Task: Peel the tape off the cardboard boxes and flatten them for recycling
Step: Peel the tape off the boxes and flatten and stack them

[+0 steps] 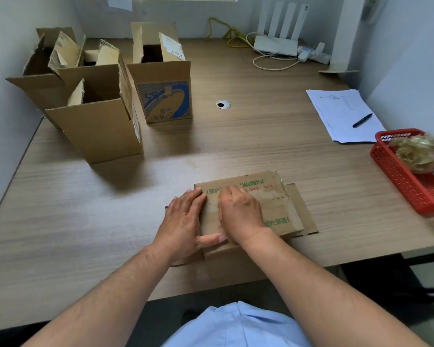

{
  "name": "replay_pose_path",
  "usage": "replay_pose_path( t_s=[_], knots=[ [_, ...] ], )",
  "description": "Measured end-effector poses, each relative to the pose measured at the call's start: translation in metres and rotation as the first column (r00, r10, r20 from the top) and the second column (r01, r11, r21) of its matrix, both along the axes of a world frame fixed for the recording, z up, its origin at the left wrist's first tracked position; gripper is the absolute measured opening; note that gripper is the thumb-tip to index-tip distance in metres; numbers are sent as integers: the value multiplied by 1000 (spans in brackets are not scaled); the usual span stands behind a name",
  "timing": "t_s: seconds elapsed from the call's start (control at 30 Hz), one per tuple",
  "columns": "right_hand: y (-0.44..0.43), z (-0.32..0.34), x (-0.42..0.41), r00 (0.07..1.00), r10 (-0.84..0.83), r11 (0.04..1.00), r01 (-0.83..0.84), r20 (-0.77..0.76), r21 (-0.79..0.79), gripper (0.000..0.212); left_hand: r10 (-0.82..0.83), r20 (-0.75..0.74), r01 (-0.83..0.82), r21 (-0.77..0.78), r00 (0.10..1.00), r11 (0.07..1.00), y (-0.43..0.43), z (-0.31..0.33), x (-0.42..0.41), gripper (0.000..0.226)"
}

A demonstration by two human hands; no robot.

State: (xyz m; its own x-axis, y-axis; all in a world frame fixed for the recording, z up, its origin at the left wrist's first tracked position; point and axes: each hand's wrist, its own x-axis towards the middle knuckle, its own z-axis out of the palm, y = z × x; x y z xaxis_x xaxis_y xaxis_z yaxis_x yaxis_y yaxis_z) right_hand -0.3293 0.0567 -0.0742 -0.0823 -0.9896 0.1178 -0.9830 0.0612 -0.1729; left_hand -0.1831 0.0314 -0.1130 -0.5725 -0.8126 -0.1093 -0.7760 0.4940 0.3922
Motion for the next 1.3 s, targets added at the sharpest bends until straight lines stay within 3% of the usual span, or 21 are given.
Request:
replay_pose_path(
  t_s=[0.1,0.2,0.27,0.4,0.5,0.6,0.73,0.83,0.97,1.13,1.23,1.3],
  knots=[
    [1,0,-14,975,-171,985,164,143,61,17,-32,41,33,-35,999,999,-3,2,0,141],
    [5,1,-18,956,-211,977,201,205,66,14,-64,84,70,-59,994,996,-5,3,0,141],
    [5,5,-15,969,-163,985,149,184,90,17,-79,84,85,-64,993,994,-6,5,-1,136],
    [4,8,-4,997,-71,986,65,28,156,44,-92,110,96,-35,990,995,-5,14,-2,119],
    [2,6,0,998,-42,989,47,-38,141,34,-87,139,94,-44,986,995,-4,17,-3,125],
    [3,7,-3,1000,-27,994,27,3,110,22,-82,153,91,-53,985,994,-3,17,-3,126],
    [8,6,-25,960,-218,971,195,177,139,19,-71,173,79,-37,982,996,-4,16,-4,130],
    [13,5,-44,939,-288,953,262,190,151,24,-57,192,60,-10,980,998,-1,17,-5,122],
    [15,10,-53,964,-236,963,216,122,162,34,-58,237,63,-12,970,998,0,22,-8,115],
    [15,15,-33,990,-139,951,144,-40,274,63,-61,261,72,-33,963,997,0,23,-14,117],
    [15,14,-19,999,-31,975,40,-45,217,39,-54,254,70,-56,966,996,1,25,-16,145],
    [14,13,-19,999,-3,980,10,-33,200,32,-46,268,63,-53,962,997,2,27,-16,151]
  ],
)
